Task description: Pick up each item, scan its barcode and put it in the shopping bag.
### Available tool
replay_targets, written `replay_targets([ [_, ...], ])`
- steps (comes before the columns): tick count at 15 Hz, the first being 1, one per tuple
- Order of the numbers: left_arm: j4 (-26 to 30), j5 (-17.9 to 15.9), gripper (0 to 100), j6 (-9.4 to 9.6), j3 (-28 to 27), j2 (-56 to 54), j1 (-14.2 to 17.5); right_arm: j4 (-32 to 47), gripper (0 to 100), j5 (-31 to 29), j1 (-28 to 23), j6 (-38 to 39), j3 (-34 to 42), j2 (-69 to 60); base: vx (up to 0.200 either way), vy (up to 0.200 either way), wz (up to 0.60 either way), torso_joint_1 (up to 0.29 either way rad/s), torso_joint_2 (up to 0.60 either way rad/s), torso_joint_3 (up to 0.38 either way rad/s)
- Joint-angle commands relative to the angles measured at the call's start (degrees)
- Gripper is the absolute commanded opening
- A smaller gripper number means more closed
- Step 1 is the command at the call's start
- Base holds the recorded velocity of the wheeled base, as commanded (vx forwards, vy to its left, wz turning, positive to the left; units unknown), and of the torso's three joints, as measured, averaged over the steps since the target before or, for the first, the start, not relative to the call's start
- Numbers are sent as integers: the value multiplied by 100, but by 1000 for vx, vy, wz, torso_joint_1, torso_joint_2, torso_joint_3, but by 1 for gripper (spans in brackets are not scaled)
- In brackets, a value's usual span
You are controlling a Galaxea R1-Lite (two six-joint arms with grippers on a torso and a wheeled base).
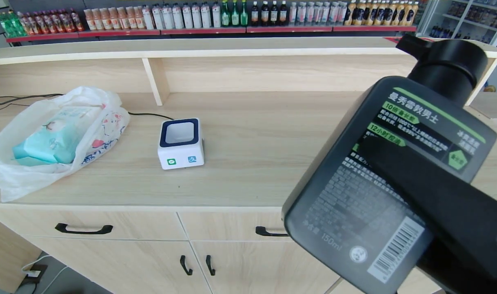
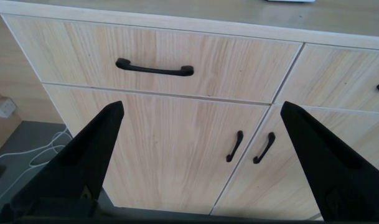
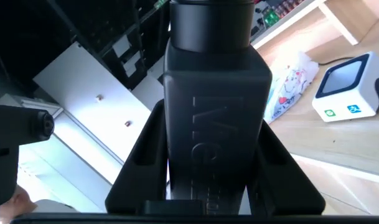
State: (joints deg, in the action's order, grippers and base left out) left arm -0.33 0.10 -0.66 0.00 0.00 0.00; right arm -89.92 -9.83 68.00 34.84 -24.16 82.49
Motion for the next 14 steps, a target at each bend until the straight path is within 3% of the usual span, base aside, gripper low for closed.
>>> replay_targets([
  [1, -2, -1, 100, -4, 0, 0, 0, -8, 0, 200, -120, 146, -27, 127, 0, 0, 0, 0, 0, 0],
  [14, -2, -1, 100, -4, 0, 0, 0, -8, 0, 315, -340, 366, -62, 118, 0, 0, 0, 0, 0, 0],
])
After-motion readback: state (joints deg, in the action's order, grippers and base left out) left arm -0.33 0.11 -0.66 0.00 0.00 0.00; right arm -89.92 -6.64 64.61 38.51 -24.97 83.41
